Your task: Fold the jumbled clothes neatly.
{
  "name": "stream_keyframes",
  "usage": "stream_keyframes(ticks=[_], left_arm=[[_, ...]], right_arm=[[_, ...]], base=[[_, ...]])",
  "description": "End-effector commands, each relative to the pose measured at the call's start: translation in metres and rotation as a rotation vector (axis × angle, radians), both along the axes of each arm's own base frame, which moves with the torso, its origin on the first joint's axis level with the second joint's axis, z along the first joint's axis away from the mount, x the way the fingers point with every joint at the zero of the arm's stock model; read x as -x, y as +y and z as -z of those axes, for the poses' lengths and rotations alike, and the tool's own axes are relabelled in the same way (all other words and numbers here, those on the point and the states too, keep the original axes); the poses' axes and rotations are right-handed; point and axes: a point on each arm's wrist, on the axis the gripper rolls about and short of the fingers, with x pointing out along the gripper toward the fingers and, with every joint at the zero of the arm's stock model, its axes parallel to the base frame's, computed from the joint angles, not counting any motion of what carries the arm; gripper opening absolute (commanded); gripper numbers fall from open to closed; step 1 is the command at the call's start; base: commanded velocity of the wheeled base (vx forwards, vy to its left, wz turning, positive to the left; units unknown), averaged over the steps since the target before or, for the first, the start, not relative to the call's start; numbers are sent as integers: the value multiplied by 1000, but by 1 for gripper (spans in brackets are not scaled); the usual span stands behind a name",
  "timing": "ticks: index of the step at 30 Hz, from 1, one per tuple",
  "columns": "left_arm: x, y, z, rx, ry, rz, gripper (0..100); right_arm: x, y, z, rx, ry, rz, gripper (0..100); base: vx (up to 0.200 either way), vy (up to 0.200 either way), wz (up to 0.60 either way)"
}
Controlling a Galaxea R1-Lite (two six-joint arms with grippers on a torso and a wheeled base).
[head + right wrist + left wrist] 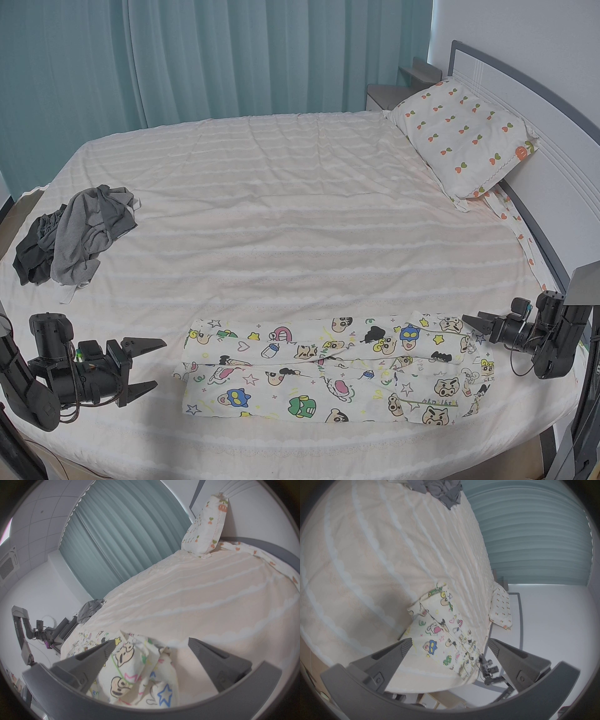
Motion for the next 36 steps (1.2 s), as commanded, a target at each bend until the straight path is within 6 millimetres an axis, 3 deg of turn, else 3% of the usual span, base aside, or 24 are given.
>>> stream_keyframes(ticks=[1, 5, 8, 10, 11, 18, 19, 25, 32, 36], left_arm=[[-7, -37, -10, -121, -73, 10, 100], [-22, -48, -30, -133, -178, 1, 100], [-40, -51, -38, -205, -192, 43, 100], [-44, -52, -36, -258, -175, 75, 100], [-50, -51, -34, -365, -136, 136, 100], [-62, -53, -34, -506, -6, 273, 100], [-68, -51, -22, -563, 31, 311, 100], [-92, -49, -2, -695, 68, 252, 100], [-111, -53, 20, -723, 101, 267, 100], [-118, -54, 19, -698, 90, 265, 100]], right_arm=[[4, 8, -56, -25, -95, 101, 100], [37, 11, -78, -216, 1, 161, 100], [64, 15, -69, -283, 101, 180, 100], [70, 16, -65, -285, 119, 181, 100], [78, 17, -59, -304, 166, 178, 100], [86, 10, -43, -349, 245, 98, 100], [91, 7, -35, -367, 279, 57, 100], [103, -4, -26, -341, 258, -48, 100], [106, -3, -21, -316, 255, -72, 100], [104, -5, -21, -311, 244, -70, 100]], base=[[0, 0, 0], [0, 0, 0], [0, 0, 0], [0, 0, 0], [0, 0, 0], [0, 0, 0], [0, 0, 0], [0, 0, 0], [0, 0, 0], [0, 0, 0]])
